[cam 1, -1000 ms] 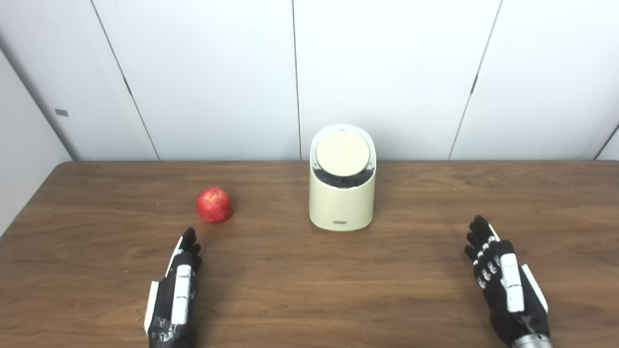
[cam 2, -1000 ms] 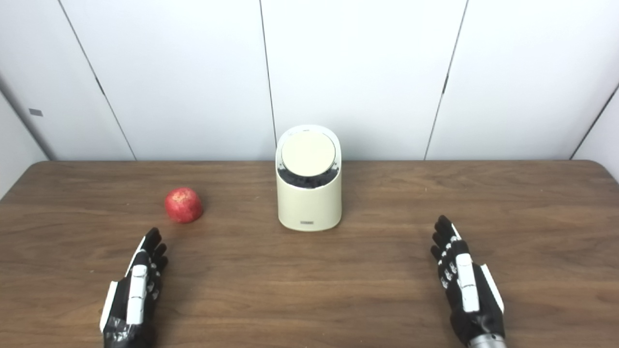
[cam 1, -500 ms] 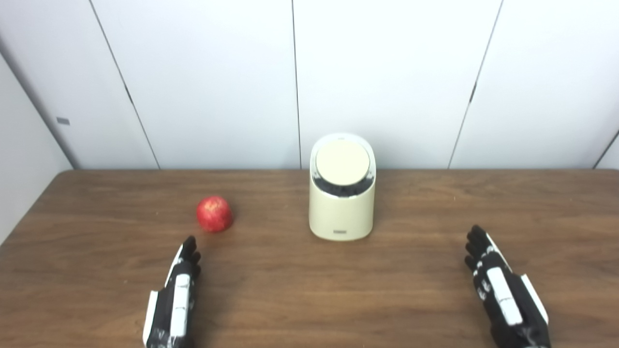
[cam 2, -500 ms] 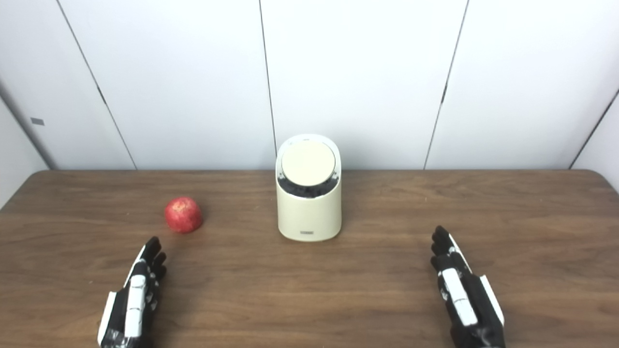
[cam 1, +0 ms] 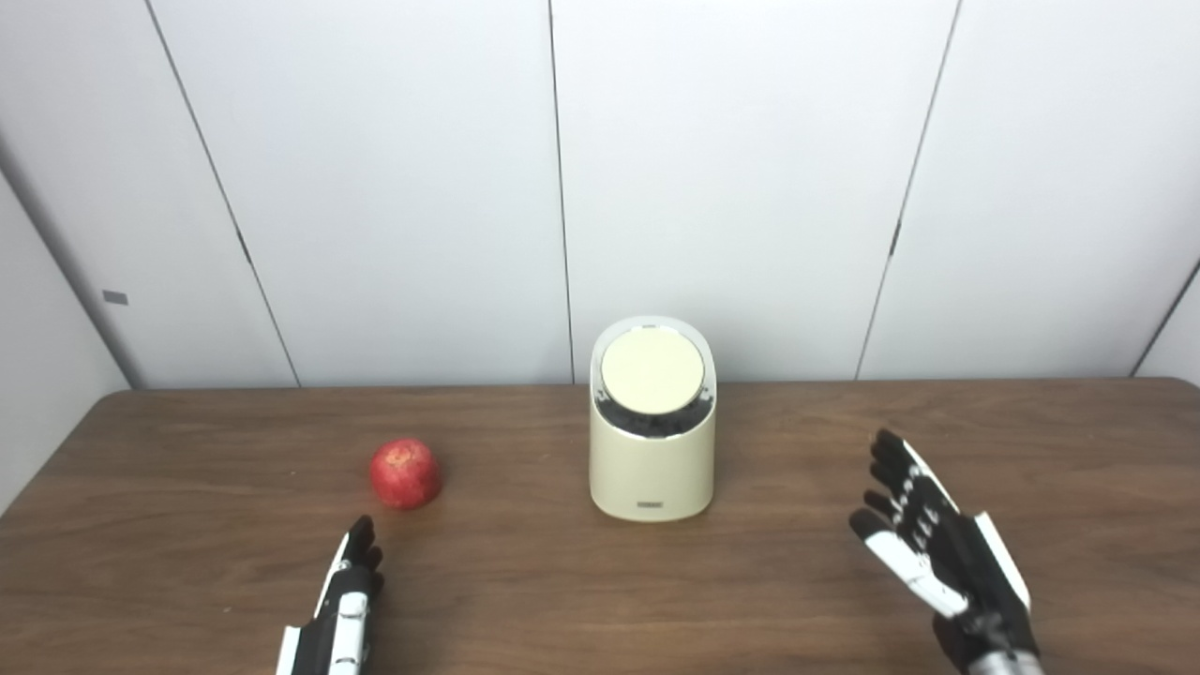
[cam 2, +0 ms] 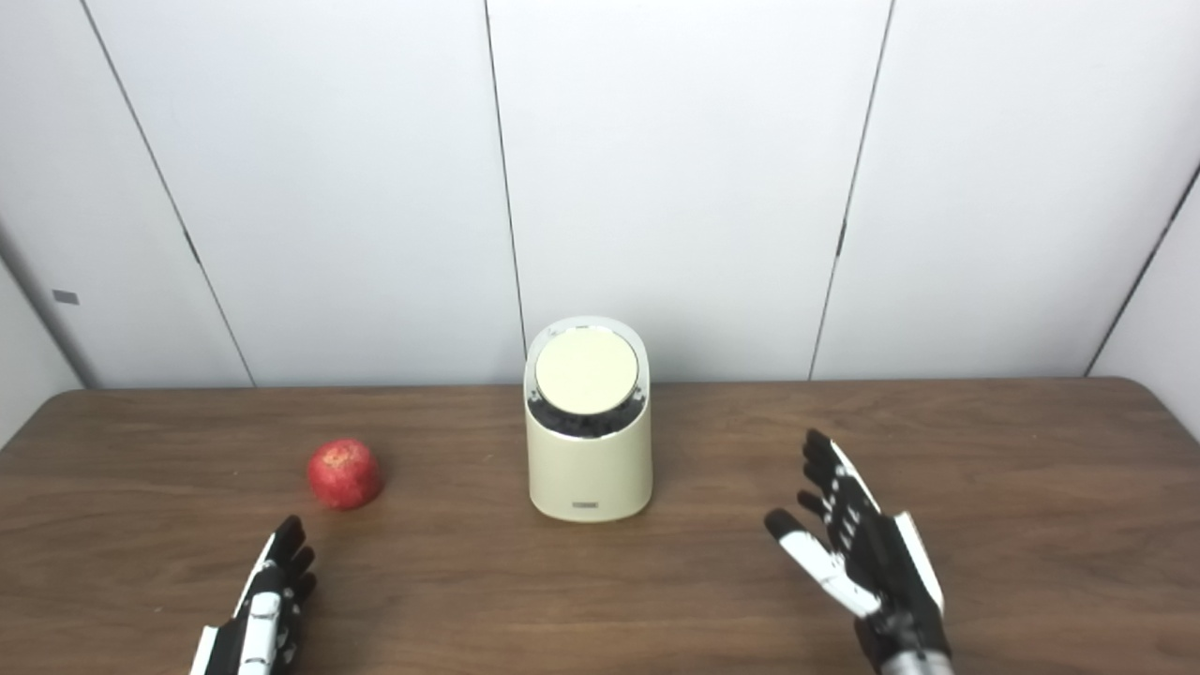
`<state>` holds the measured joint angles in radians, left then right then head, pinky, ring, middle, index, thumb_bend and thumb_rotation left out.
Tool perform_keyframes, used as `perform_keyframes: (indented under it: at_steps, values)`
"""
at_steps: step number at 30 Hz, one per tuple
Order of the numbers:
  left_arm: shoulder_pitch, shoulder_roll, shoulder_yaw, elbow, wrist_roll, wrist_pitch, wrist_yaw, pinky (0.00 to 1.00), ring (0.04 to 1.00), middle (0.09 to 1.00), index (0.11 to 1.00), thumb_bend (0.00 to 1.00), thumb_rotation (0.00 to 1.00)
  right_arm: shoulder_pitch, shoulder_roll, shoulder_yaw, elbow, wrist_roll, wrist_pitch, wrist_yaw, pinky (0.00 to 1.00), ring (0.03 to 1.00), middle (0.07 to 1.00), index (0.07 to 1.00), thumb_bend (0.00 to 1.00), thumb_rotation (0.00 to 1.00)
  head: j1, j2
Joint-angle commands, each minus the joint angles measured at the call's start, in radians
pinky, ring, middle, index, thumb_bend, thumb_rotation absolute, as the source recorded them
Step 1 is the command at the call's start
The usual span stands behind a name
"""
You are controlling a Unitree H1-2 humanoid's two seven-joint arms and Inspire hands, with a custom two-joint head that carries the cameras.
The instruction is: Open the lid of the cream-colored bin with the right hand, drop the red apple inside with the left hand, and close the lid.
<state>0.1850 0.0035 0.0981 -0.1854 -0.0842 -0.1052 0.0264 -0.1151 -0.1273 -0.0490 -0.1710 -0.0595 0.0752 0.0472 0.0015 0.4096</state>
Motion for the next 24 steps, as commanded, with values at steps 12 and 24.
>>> perform_keyframes:
  at_steps: [12,24]
  values:
    - [0.027,-0.022,-0.029,-0.004,0.006,-0.038,-0.004,1.00,0.999,1.000,0.996,0.43,0.89,-0.330,0.005,0.084,0.014,-0.158,0.154,-0.019,0.93,0.942,0.928,0.892,0.94,0.42,0.002,0.013]
    - [0.035,-0.037,-0.043,-0.025,0.015,-0.023,0.010,1.00,0.990,0.997,0.988,0.43,0.89,-0.533,-0.026,0.192,0.168,-0.295,0.176,0.006,0.83,0.910,0.906,0.889,0.94,0.33,0.010,0.032]
